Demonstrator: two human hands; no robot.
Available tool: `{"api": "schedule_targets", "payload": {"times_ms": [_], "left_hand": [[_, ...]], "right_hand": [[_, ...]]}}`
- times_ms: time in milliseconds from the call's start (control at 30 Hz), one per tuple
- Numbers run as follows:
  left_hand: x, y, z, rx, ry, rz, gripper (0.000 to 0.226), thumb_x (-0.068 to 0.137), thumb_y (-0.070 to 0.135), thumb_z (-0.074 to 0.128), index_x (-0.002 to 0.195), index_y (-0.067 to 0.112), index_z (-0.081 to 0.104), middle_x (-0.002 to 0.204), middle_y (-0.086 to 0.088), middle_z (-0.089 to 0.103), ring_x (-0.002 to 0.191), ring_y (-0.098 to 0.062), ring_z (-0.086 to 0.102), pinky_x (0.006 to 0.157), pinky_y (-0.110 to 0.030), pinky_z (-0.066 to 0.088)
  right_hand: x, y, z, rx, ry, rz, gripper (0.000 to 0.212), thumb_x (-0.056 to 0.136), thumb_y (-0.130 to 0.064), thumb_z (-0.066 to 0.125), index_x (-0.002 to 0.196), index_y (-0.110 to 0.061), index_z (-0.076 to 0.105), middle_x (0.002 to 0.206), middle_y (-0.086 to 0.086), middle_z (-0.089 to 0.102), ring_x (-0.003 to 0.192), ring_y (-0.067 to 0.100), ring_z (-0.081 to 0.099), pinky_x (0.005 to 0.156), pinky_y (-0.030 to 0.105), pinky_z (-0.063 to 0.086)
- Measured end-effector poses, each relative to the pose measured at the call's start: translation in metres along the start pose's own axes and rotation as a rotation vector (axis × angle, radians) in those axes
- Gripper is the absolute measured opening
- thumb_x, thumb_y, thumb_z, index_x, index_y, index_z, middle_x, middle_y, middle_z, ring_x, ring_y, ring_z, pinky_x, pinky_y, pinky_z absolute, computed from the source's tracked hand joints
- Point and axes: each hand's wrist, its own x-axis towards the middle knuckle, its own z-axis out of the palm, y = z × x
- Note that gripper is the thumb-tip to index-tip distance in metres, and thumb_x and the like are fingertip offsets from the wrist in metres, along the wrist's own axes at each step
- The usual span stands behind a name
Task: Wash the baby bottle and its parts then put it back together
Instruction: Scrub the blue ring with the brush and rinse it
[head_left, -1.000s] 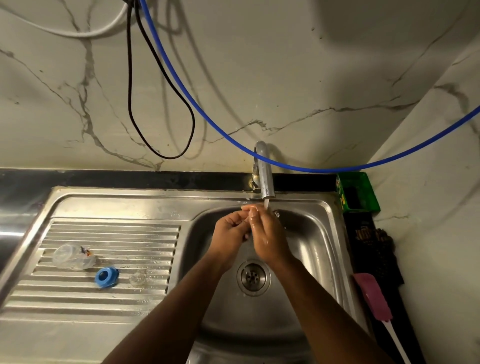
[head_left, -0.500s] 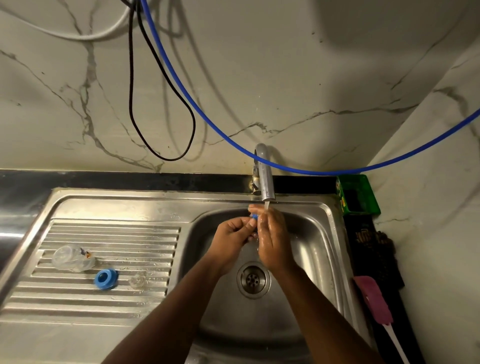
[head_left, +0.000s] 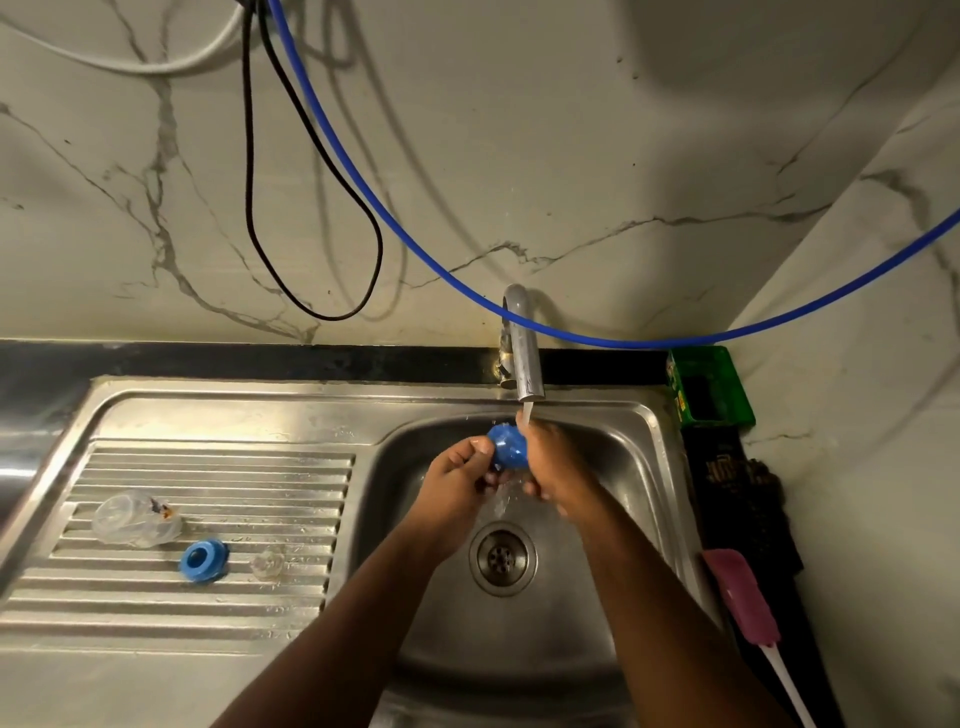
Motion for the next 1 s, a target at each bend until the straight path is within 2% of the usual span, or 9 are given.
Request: {"api": "schedule_targets", "payload": {"times_ms": [100, 200, 333, 467, 633, 700, 767, 933, 1000], "left_hand": [[0.008, 0.006, -0.003, -0.384, 0.050, -0.198, 0.025, 0.105, 0.015, 0.051, 0.119, 0.001, 0.067, 0.090, -0.011, 0.065, 0.074, -0.011, 0.057, 0.068, -0.021, 0.056], [0.011, 0.011, 0.008, -0.478, 0.012, -0.241, 0.029, 0.106, 0.014, 0.049, 0.124, 0.000, 0.066, 0.093, -0.011, 0.066, 0.076, -0.011, 0.053, 0.070, -0.022, 0.056], [0.013, 0.008, 0.016, -0.571, 0.040, -0.307, 0.033, 0.110, 0.022, 0.044, 0.126, -0.001, 0.061, 0.086, -0.010, 0.058, 0.067, -0.010, 0.055, 0.064, -0.022, 0.058], [0.010, 0.005, 0.018, -0.512, -0.087, -0.340, 0.049, 0.105, 0.040, 0.053, 0.128, 0.000, 0.068, 0.098, -0.013, 0.062, 0.085, -0.017, 0.060, 0.080, -0.027, 0.057], [0.012, 0.003, 0.022, -0.451, -0.043, -0.217, 0.052, 0.100, 0.037, 0.057, 0.136, 0.000, 0.059, 0.108, -0.018, 0.067, 0.085, -0.017, 0.061, 0.080, -0.027, 0.058], [0.013, -0.001, 0.021, -0.335, -0.043, -0.135, 0.044, 0.107, 0.031, 0.051, 0.132, -0.004, 0.058, 0.105, -0.021, 0.063, 0.087, -0.022, 0.061, 0.080, -0.030, 0.058], [0.011, -0.003, 0.021, -0.119, -0.040, -0.026, 0.033, 0.109, 0.021, 0.047, 0.123, -0.007, 0.061, 0.097, -0.022, 0.060, 0.082, -0.026, 0.058, 0.075, -0.032, 0.055], [0.007, -0.003, 0.012, 0.294, -0.048, 0.166, 0.030, 0.109, 0.019, 0.051, 0.110, -0.008, 0.064, 0.095, -0.029, 0.066, 0.088, -0.034, 0.062, 0.087, -0.048, 0.053], [0.003, -0.002, 0.008, 0.246, -0.057, 0.133, 0.030, 0.110, 0.020, 0.050, 0.118, -0.005, 0.064, 0.101, -0.031, 0.067, 0.091, -0.036, 0.062, 0.089, -0.050, 0.053]], "right_hand": [[-0.003, 0.007, -0.006, -0.101, -0.195, -0.121, 0.063, 0.097, -0.076, 0.035, 0.124, -0.026, 0.062, 0.087, -0.002, 0.068, 0.067, 0.009, 0.062, 0.061, 0.027, 0.055], [-0.004, 0.020, 0.000, -0.193, -0.061, -0.261, 0.062, 0.091, -0.080, 0.041, 0.133, -0.037, 0.056, 0.109, -0.009, 0.070, 0.100, 0.008, 0.067, 0.096, 0.040, 0.056], [-0.005, 0.011, 0.005, -0.008, 0.039, -0.206, 0.051, 0.104, -0.063, 0.035, 0.133, -0.027, 0.058, 0.119, 0.003, 0.066, 0.108, 0.019, 0.065, 0.098, 0.041, 0.051], [-0.005, 0.014, 0.003, -0.021, 0.286, -0.184, 0.050, 0.107, -0.057, 0.033, 0.105, -0.022, 0.068, 0.102, 0.008, 0.071, 0.094, 0.018, 0.068, 0.090, 0.040, 0.055], [-0.007, 0.008, -0.003, -0.196, 0.349, -0.244, 0.053, 0.109, -0.051, 0.028, 0.091, -0.018, 0.065, 0.082, 0.003, 0.065, 0.079, 0.018, 0.065, 0.063, 0.026, 0.046], [-0.010, 0.013, 0.002, -0.331, 0.473, -0.498, 0.051, 0.109, -0.049, 0.032, 0.104, -0.015, 0.070, 0.111, 0.004, 0.066, 0.098, 0.015, 0.065, 0.074, 0.021, 0.048], [-0.010, 0.023, 0.007, -0.422, 0.387, -0.695, 0.058, 0.108, -0.055, 0.027, 0.130, -0.019, 0.066, 0.135, 0.002, 0.059, 0.119, 0.013, 0.059, 0.093, 0.029, 0.052], [-0.003, 0.018, 0.004, -0.255, 0.295, -0.387, 0.047, 0.109, -0.051, 0.031, 0.120, -0.022, 0.066, 0.106, 0.003, 0.072, 0.099, 0.018, 0.070, 0.087, 0.039, 0.059], [-0.004, 0.019, 0.005, -0.342, 0.337, -0.470, 0.039, 0.110, -0.043, 0.036, 0.118, -0.020, 0.067, 0.102, -0.001, 0.069, 0.098, 0.016, 0.069, 0.086, 0.035, 0.058]]}}
